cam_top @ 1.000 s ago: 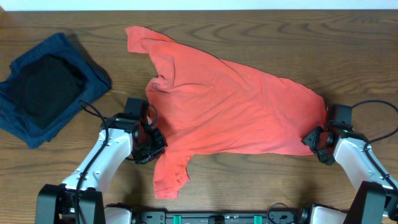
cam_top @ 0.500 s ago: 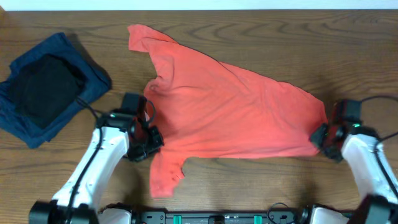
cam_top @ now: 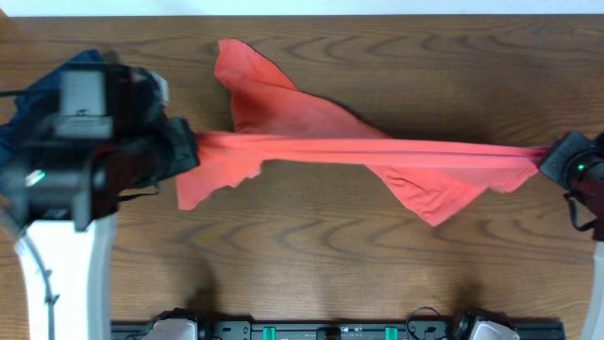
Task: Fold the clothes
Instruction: 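Lift the shirt with both grippers and shake it out flat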
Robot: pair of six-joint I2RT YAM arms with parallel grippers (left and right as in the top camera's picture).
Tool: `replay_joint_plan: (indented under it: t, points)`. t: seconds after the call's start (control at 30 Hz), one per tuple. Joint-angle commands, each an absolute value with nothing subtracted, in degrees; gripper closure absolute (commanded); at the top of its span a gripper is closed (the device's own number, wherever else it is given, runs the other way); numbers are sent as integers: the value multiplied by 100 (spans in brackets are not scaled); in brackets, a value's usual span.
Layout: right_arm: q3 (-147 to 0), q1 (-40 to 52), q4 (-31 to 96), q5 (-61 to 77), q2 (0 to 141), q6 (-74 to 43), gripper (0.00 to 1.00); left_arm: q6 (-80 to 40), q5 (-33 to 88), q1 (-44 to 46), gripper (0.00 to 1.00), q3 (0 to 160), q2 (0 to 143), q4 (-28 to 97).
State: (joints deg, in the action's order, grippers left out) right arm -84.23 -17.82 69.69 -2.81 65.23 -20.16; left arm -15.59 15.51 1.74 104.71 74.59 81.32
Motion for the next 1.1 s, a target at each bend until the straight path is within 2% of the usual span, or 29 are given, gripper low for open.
replay_joint_plan:
  t: [0.0, 0.27, 0.57, 0.73, 0.9, 1.07]
  points:
    - [-9054, -1935, 7035, -1035, 6388, -1568, 99, -1223, 1081, 21, 94, 11430, 7358, 8226]
    - [-9651, -1933, 6882, -1262, 6442, -1188, 99, -1225, 744, 23, 94, 12103, 7424, 7837]
    - [-9585, -1903, 6954, -701, 7559, -1098, 99, -1105, 1000, 106, 94, 11911, 8567, 7841]
    - [-9592, -1870, 5824, -425, 8298, -1109, 99, -921, 998, 143, 94, 11915, 9443, 6390]
    - [-9918, -1874, 4965, -436, 8267, -1365, 99, -923, 978, 141, 94, 12228, 9642, 5142]
    - [-10269, -1885, 5260, -731, 8147, -1205, 99, -923, 1066, 163, 94, 12742, 9507, 5944]
